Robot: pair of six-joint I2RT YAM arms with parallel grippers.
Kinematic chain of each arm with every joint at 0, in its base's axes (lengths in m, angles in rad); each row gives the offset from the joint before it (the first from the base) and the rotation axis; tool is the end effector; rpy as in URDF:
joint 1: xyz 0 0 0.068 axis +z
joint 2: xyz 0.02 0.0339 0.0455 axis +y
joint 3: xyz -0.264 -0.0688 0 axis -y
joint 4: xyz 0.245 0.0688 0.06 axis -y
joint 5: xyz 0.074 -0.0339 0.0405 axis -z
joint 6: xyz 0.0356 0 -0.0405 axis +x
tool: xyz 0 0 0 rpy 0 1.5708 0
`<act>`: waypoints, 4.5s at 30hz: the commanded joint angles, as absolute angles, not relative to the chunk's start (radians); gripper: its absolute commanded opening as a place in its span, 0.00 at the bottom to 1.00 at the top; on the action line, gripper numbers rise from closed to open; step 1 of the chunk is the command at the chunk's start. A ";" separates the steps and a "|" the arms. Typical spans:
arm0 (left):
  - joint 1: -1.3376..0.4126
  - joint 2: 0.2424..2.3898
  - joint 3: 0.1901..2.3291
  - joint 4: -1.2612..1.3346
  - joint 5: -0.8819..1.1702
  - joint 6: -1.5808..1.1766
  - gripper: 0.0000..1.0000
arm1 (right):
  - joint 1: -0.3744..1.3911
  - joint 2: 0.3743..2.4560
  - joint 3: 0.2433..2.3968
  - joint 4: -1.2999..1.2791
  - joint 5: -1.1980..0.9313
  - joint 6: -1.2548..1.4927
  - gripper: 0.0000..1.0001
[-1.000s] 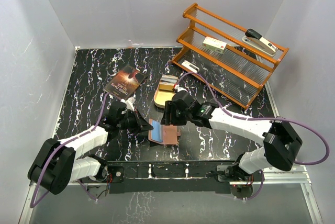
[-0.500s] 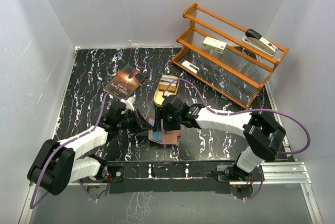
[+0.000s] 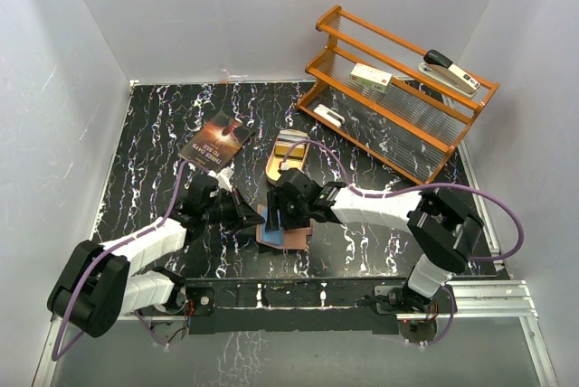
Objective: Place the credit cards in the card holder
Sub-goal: Open the card holder at the center of the board, then pick up the credit card from the storage box.
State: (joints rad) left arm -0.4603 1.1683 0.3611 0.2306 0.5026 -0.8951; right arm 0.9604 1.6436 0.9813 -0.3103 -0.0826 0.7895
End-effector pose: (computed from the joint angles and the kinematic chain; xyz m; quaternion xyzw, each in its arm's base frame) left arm 0.1873 -0.1120 0.1636 -0.0678 0.8569 -0.4599 0.2228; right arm 0.1873 0.2729 0.1830 -0.0936 0.9503 0.2513 0.1584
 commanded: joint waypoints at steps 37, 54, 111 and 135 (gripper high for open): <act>-0.462 1.254 0.411 0.206 0.481 -0.838 0.46 | 0.965 1.517 0.939 -0.406 0.137 0.738 0.51; -0.463 1.188 0.428 0.157 0.481 -0.818 0.00 | 0.964 1.462 1.060 -0.525 0.145 0.711 0.47; -0.463 1.165 0.459 0.061 0.502 -0.714 0.00 | 0.920 1.666 1.255 -0.294 0.182 0.108 0.30; -0.463 1.104 0.438 0.052 0.549 -0.726 0.00 | 0.739 2.087 1.715 -0.370 0.204 -0.384 0.58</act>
